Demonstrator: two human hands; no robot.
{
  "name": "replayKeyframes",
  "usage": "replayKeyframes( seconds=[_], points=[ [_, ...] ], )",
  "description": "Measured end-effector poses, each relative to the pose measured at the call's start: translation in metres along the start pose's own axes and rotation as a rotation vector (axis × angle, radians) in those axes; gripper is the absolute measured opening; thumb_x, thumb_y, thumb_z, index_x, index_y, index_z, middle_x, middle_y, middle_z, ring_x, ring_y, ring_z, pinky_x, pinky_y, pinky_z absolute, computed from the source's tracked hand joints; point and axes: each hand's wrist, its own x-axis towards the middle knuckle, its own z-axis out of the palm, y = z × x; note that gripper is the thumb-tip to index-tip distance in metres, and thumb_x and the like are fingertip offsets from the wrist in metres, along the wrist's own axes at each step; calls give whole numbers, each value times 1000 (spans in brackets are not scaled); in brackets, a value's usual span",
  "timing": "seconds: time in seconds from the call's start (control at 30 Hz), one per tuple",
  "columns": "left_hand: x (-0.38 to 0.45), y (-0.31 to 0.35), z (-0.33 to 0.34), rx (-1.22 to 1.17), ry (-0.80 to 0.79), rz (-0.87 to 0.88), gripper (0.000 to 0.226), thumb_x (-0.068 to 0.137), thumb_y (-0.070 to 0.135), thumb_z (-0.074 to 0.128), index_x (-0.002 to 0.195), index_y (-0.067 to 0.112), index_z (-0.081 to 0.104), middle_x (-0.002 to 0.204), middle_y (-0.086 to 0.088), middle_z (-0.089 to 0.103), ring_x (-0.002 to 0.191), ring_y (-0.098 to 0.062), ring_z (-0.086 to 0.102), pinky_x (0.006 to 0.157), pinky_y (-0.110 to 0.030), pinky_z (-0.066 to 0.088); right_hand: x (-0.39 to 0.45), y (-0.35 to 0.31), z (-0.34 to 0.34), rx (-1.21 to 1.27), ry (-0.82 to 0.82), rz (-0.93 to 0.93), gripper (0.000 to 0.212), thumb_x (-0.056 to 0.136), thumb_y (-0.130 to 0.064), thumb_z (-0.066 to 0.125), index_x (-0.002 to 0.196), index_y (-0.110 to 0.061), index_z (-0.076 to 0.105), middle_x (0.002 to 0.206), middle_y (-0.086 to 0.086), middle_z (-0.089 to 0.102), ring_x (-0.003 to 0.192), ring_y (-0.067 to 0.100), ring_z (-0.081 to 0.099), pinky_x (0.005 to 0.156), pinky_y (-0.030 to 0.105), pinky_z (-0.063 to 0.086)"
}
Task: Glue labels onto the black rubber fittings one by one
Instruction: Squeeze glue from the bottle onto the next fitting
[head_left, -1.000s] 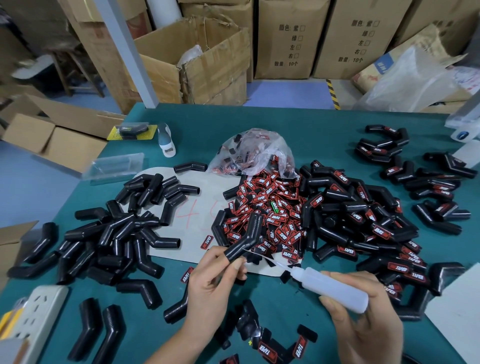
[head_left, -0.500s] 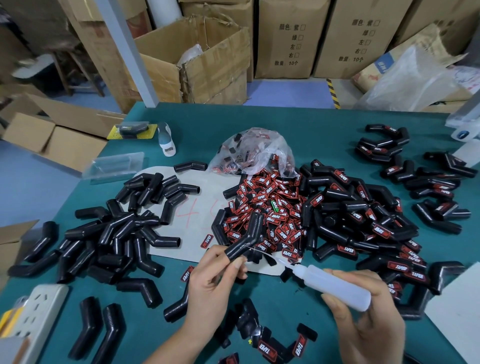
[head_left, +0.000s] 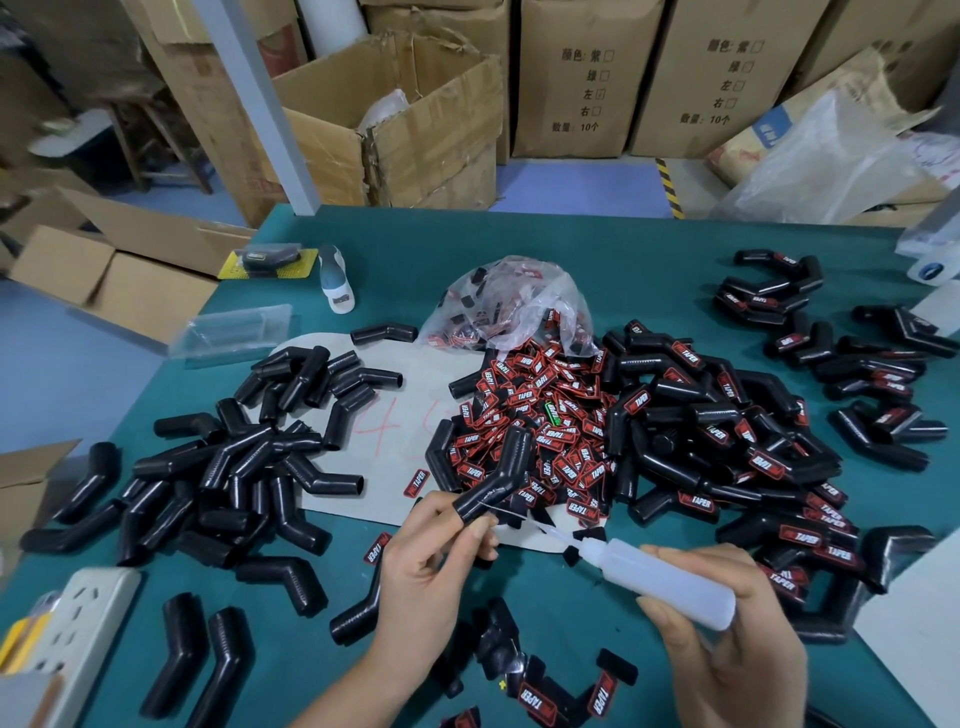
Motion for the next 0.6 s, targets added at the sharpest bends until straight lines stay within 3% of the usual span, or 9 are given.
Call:
replayKeyframes(
  seconds=[0.13, 0.23, 0.37, 0.53, 0.6],
  points=[
    [0, 0, 0, 7, 2, -10, 17, 98, 27, 66, 93, 30, 81, 90, 6, 65, 73, -19, 67, 72, -26, 57, 0, 0, -2, -21, -12, -3, 24, 84, -21, 71, 106, -27, 67, 102, -10, 71, 93, 14, 65, 70, 35, 54],
    [0, 1, 0, 5, -4, -7, 18, 98, 25, 66, 94, 32, 82, 91, 9, 65, 74, -16, 67, 72, -23, 57, -2, 0, 0, 1, -9, 14, 40, 81, -14, 77, 109, -42, 68, 100, -11, 71, 90, 16, 66, 68, 35, 55],
    [0, 1, 0, -3, -1, -9, 18, 98, 25, 66, 95, 30, 82, 91, 7, 65, 74, -16, 67, 72, -22, 57, 1, -1, -2, -11, -1, 0, 22, 84, -24, 67, 105, -23, 65, 103, -12, 71, 93, 14, 65, 70, 34, 53],
    [-1, 3, 1, 0, -9, -12, 17, 98, 25, 65, 92, 28, 81, 90, 7, 64, 72, -16, 67, 72, -22, 56, 1, -4, 2, 11, -8, 7, 19, 91, -38, 71, 103, -24, 67, 101, -13, 71, 89, 16, 66, 67, 33, 54],
    [0, 4, 1, 13, -6, 2, 18, 98, 25, 65, 91, 29, 80, 89, 6, 64, 72, -16, 67, 72, -21, 56, 1, -3, 1, 0, -2, -15, 18, 89, -32, 70, 107, -27, 67, 102, -12, 71, 88, 16, 65, 67, 30, 54]
  ],
)
